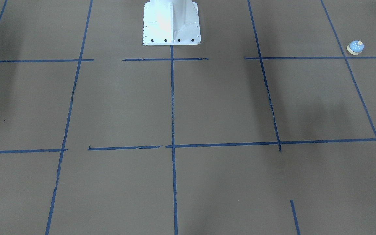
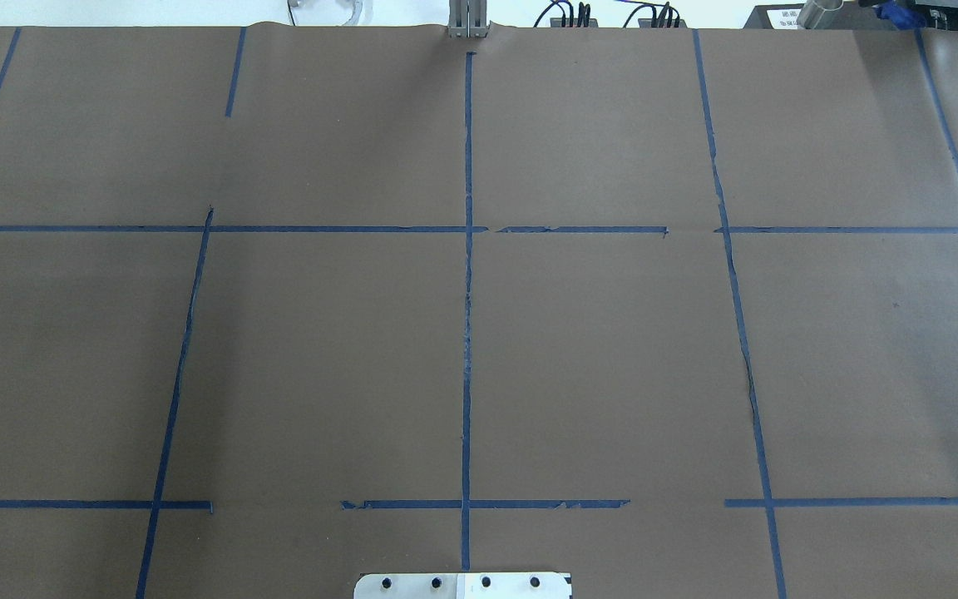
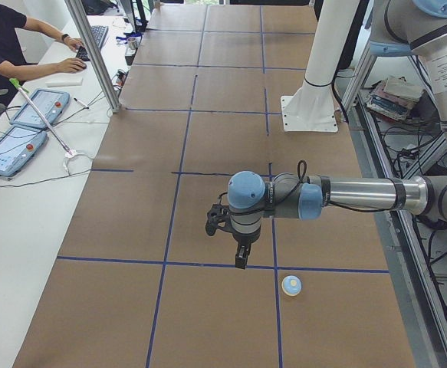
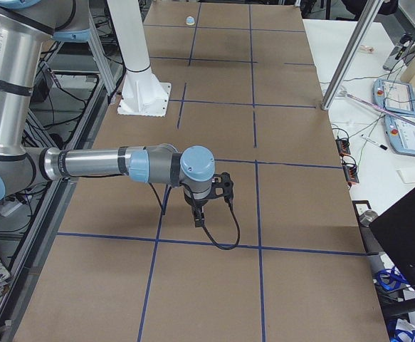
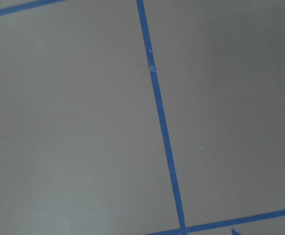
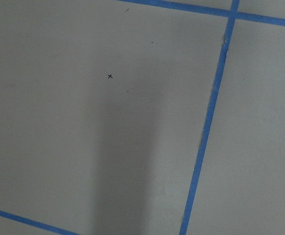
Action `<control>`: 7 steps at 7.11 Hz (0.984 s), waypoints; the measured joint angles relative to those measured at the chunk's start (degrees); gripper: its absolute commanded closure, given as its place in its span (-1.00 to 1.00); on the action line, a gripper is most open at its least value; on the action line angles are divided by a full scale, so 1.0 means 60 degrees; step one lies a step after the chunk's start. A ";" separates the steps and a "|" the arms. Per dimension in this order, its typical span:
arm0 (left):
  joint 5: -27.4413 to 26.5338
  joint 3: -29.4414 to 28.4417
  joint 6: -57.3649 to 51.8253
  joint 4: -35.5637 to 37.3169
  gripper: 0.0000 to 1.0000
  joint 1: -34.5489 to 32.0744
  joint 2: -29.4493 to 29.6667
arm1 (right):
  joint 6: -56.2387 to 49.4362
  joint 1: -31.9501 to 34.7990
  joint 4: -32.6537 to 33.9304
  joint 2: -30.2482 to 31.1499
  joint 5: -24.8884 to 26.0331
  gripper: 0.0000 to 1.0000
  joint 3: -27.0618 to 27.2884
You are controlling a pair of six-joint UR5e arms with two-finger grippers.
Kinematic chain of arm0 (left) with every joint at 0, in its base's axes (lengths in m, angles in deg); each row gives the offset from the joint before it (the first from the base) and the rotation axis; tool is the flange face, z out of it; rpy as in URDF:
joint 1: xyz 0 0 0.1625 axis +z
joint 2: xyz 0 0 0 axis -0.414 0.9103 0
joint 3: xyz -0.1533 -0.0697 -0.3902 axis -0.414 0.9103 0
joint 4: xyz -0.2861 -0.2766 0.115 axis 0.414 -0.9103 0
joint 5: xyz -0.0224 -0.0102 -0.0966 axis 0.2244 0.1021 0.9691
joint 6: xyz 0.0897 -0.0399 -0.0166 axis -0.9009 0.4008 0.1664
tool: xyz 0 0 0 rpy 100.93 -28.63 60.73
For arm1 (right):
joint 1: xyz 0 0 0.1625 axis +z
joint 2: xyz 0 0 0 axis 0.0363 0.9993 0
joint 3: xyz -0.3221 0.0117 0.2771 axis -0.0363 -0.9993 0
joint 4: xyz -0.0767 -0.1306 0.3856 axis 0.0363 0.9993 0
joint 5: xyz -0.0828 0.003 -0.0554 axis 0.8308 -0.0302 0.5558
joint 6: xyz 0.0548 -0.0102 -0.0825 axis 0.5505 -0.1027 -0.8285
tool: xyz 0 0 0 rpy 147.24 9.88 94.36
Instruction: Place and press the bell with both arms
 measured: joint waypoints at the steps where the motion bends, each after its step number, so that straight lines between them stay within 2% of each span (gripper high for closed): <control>1: -0.0020 -0.0321 0.0018 -0.0130 -1.00 0.0263 -0.0129 | 0.0034 -0.0007 0.0000 -0.0030 -0.0015 -1.00 0.0043; 4: 0.0040 -0.2186 0.0196 -0.1737 -1.00 0.0548 -0.0303 | 0.0197 -0.0006 -0.0013 -0.0049 -0.0036 -1.00 0.0105; 7: 0.0548 -0.2785 0.0530 -0.2359 -1.00 0.1754 -0.0529 | 0.0536 -0.0051 -0.0012 -0.0166 -0.0071 -1.00 0.0169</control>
